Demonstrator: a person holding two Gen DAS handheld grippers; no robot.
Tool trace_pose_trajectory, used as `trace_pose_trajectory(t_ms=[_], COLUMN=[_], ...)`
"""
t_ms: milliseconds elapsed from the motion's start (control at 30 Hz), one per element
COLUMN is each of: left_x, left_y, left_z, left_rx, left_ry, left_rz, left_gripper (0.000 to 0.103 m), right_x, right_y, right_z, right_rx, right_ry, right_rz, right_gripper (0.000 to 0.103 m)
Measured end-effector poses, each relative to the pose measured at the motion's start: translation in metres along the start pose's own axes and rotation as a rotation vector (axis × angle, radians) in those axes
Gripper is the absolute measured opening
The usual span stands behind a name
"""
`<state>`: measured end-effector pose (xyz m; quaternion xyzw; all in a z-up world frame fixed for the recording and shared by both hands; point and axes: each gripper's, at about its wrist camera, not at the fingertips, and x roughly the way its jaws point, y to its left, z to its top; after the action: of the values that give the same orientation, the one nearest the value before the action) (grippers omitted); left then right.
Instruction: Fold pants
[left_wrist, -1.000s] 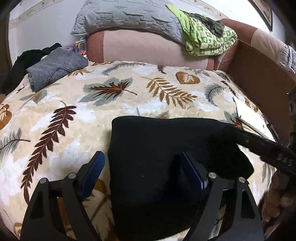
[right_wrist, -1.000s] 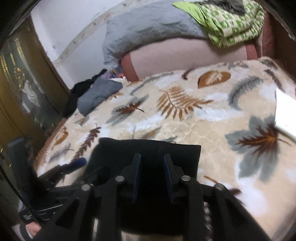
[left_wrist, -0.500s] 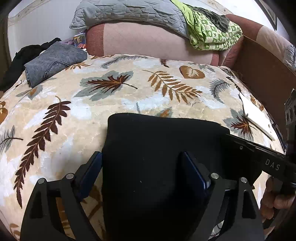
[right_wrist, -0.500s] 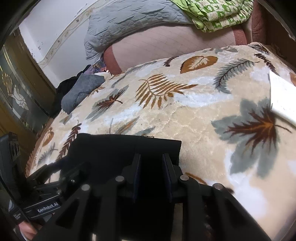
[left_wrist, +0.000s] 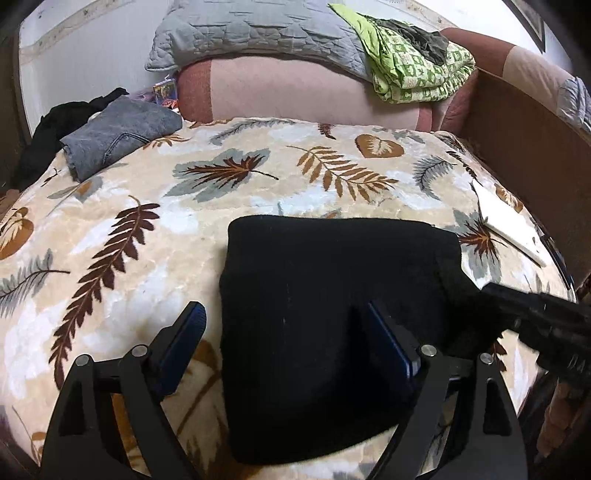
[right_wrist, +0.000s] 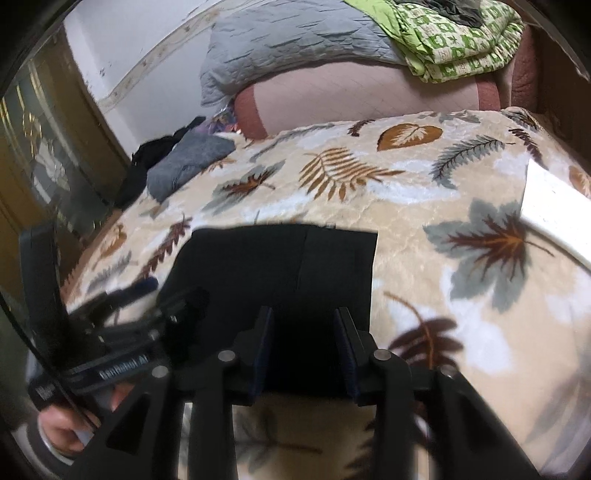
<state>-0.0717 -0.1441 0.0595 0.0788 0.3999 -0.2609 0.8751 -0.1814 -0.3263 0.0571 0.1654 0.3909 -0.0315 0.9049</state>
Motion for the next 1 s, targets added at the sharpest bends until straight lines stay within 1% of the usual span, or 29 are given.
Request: trace_pose_trajectory(t_ms=[133,233,267,367,433,533,600,633,667,700,800,867,900,1000], left_x=[-0.008,-0.011,-0.010,-0.005,-0.005,-0.011,-0.017,-0.019,-0.021,-0.020,-0.012,-0.008,-0.005,0.002], left_y=[0.001,0.003,0.003,0.003,0.005,0.008,0.014,0.018,0.024,0.029,0.042,0.046,0.047,0.045], left_z=[-0.010,-0.020,-0.022,-0.030,-0.030,-0.026,-0.023,-0.021,-0.019,-0.016,-0.011,-0.009,-0.008,-0.007], left_rx=[-0.008,-0.021,-0.026,-0.034,-0.048,-0.056,-0.064,-0.077,-0.095,-0.115,-0.149,-0.153,-0.149,-0.143], left_ry=[-0.003,0.012,0.018,0.032,0.030,0.034,0.015,0.005,-0.003,-0.005,0.023,0.032,0.039,0.050], left_rz=[-0.012,-0.027,-0.035,-0.045,-0.053,-0.063,-0.058,-0.060,-0.067,-0.076,-0.087,-0.104,-0.124,-0.161], left_gripper=[0.088,0.088,0.088,0.088,0.088,0.088,0.088,0.088,0.088,0.088,0.088,0.088,0.088,0.088], right_x=[-0.001,-0.001,0.000,0.007,0.001,-0.007,-0.008,-0.005,-0.001,0.008,0.027,0.035,0.038,0.045], right_y=[0.002,0.000,-0.002,-0.013,-0.016,-0.017,-0.026,-0.029,-0.033,-0.040,-0.050,-0.055,-0.057,-0.055], right_z=[-0.011,-0.018,-0.021,-0.027,-0.025,-0.019,-0.013,-0.011,-0.009,-0.006,-0.001,0.001,0.002,0.002], right_rx=[-0.031,-0.047,-0.048,0.003,0.026,0.015,0.068,0.092,0.126,0.167,0.225,0.257,0.267,0.262], right_ry=[0.014,0.034,0.044,0.072,0.051,0.027,0.010,0.013,0.022,0.040,0.085,0.086,0.088,0.082], right_rz=[-0.034,-0.066,-0.076,-0.049,-0.022,-0.046,-0.021,-0.006,0.017,0.061,0.094,0.131,0.143,0.165], right_gripper=[0.036,0.036,0.039,0.044,0.044,0.045,0.047,0.054,0.067,0.071,0.071,0.071,0.071,0.071])
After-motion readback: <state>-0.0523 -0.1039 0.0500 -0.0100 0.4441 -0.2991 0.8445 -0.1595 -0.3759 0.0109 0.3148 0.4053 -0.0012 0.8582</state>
